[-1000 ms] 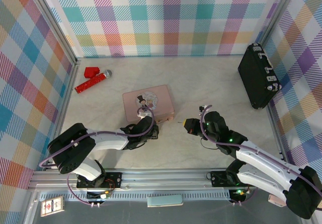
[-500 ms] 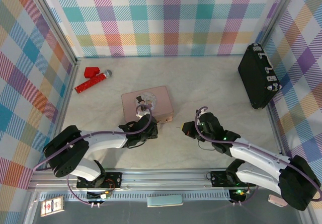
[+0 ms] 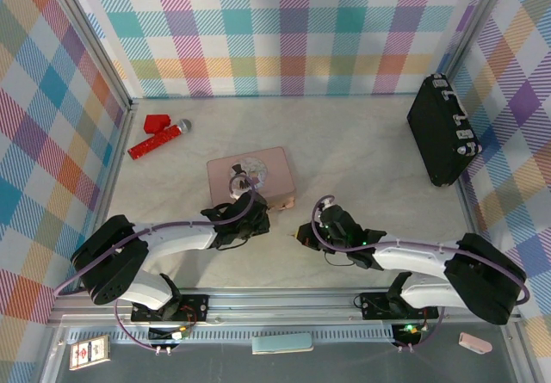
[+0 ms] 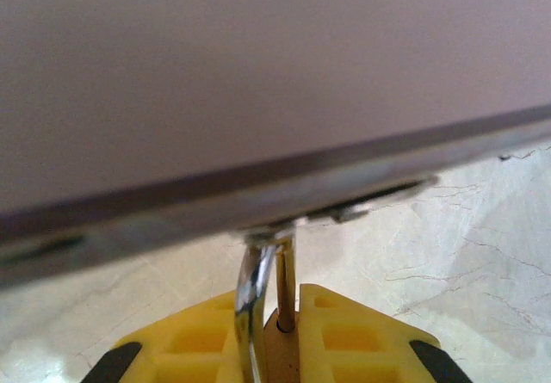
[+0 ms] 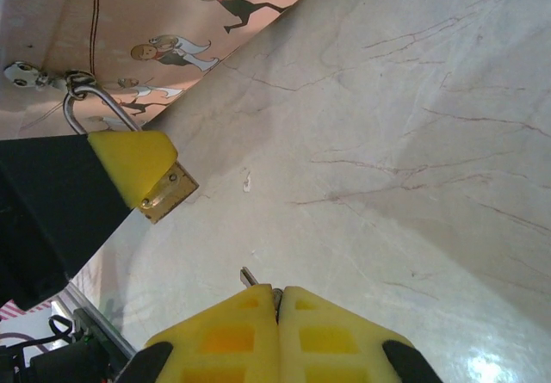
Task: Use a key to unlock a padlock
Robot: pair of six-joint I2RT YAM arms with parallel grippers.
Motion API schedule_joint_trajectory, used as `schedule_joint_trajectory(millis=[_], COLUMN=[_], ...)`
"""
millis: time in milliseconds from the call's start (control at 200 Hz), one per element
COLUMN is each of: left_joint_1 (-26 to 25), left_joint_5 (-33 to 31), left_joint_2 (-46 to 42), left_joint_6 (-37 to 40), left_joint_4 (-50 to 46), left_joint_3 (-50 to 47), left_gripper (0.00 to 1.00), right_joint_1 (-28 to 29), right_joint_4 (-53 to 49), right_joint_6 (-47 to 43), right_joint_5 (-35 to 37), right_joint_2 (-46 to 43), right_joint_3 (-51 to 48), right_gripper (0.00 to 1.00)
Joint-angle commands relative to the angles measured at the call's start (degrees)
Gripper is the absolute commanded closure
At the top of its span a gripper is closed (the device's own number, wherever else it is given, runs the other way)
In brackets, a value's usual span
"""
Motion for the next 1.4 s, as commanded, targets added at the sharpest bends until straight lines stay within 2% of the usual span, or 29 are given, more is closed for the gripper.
schedule_joint_trajectory(millis=[0, 325, 480, 785, 925, 1395], left_joint_1=[1.5, 2.0, 2.0, 2.0, 2.0, 1.9], left_joint_5=[-0.7, 1.4, 0.9, 0.5, 0.2, -1.2], left_joint_2=[-1.6, -3.3, -3.8, -4.6, -5.8, -7.5], left_joint_6=[-2.3, -10.0, -14.4, -16.4, -18.9, -22.3], left_joint_4=[-2.0, 5.5, 10.3, 11.5, 16.2, 16.3], left_joint_3=[1.4, -2.7, -5.3, -5.3, -7.8, -7.7], left_gripper=[0.87, 0.87, 0.87, 0.87, 0.88, 0.88], right_joint_1=[0.8, 1.0, 1.1, 3.7, 4.4, 7.4], right_joint_4=[6.6, 23.0, 24.4, 26.3, 28.4, 37.3], right_joint_6=[1.5, 13.5, 17.2, 20.3, 22.1, 28.2], right_joint_5=[0.6, 2.3, 4.5, 8.3, 9.5, 10.8], right_joint_2=[2.6, 9.3, 9.5, 10.1, 11.0, 16.6], right_joint_3=[0.7, -3.1, -4.1, -4.6, -5.2, -6.6], right_gripper=[1.00, 1.00, 1.00, 1.00, 1.00, 1.00])
